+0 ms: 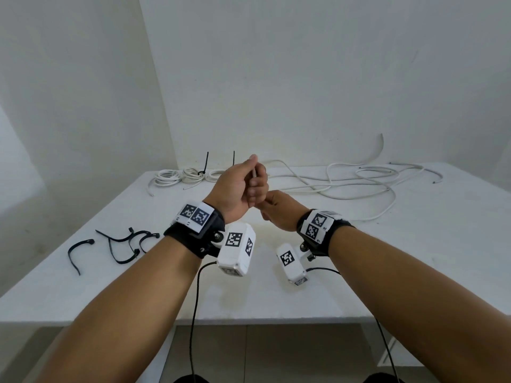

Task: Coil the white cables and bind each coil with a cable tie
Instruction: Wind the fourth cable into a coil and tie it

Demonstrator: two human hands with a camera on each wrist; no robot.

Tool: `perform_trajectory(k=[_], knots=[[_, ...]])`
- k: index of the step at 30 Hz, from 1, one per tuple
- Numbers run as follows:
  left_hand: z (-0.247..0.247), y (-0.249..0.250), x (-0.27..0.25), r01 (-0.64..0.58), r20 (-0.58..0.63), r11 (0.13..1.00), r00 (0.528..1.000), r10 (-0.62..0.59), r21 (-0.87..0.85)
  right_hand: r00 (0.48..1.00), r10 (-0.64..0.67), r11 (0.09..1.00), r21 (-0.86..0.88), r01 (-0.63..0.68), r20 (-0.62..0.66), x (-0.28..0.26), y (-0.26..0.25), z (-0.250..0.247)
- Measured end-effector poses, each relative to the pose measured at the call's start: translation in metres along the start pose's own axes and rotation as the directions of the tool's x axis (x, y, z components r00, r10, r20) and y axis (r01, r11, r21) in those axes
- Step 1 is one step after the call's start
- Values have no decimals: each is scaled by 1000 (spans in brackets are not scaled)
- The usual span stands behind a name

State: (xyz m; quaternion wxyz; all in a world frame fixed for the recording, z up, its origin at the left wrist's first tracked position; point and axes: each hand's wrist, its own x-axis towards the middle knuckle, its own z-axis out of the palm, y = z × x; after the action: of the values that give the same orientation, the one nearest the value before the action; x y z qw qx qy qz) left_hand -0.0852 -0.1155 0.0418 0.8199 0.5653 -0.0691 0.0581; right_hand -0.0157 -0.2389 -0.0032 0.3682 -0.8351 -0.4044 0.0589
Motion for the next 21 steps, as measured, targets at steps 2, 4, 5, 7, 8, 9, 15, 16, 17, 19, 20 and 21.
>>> perform_trajectory(k=[2, 4, 5, 7, 8, 9, 15, 16, 17, 19, 20, 21], knots=[[-4, -6, 6, -46, -109, 996, 993, 53, 71, 999, -16, 999, -41, 17, 32, -2, -3, 5], [-9, -14, 10, -72, -182, 992, 979, 91, 107, 997, -22, 996, -79, 27, 71, -4, -4, 8], [-13, -17, 11, -81, -208, 989, 972, 106, 125, 995, -23, 993, -115, 34, 94, -3, -3, 9], [-21, -20, 14, -101, -254, 971, 955, 156, 218, 991, -31, 980, -190, 55, 130, -5, -3, 9], [-27, -21, 16, -105, -277, 954, 943, 185, 279, 989, -33, 974, -216, 63, 142, -6, -3, 9], [-34, -20, 18, -99, -299, 936, 932, 206, 337, 988, -35, 969, -237, 71, 152, -7, -3, 8], [-64, -24, 15, 84, -282, 700, 944, 172, 709, 980, -89, 935, -323, 144, 180, -15, -13, 2], [-65, -25, 12, 115, -258, 637, 956, 137, 762, 977, -107, 928, -335, 165, 185, -16, -16, 1], [-66, -27, 10, 141, -245, 590, 965, 98, 795, 974, -122, 922, -342, 182, 190, -17, -19, -1], [-68, -32, 5, 185, -237, 560, 971, 22, 807, 969, -146, 911, -356, 211, 200, -19, -24, -5], [-69, -34, 2, 204, -235, 561, 972, -17, 802, 966, -154, 905, -363, 222, 207, -20, -28, -7], [-69, -35, -1, 222, -235, 553, 971, -48, 803, 964, -160, 900, -371, 230, 210, -21, -31, -9]])
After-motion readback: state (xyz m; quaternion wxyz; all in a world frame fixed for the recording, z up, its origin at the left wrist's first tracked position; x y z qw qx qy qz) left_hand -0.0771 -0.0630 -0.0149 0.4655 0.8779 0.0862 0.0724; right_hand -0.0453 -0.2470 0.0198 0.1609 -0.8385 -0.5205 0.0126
